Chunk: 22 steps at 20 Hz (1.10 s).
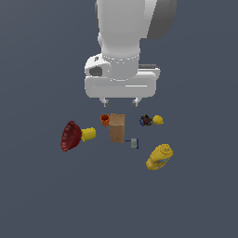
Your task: Pick up a designated object from a clutter of objects.
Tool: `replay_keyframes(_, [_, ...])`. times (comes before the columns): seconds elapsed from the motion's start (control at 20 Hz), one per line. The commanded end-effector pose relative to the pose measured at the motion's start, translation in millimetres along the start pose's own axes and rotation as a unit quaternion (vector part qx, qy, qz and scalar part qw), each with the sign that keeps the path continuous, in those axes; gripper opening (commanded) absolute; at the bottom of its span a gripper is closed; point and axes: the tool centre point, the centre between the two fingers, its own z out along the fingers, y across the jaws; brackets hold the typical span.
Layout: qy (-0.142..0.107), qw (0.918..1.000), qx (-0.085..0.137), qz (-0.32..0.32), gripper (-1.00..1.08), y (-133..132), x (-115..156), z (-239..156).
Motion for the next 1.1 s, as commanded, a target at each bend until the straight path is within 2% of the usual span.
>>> replay_keyframes(0.0, [0.0,1.0,0.0,0.0,1.0,0.0,0.0,0.0])
replay_keyframes(0.7, [-0.005,0.9997,0.006,0.022,1.0,14.2,2.0,1.7])
replay_keyframes(1.05, [-0.008,0.9996,0.004,0.028,1.0,14.5,-6.3,25.2])
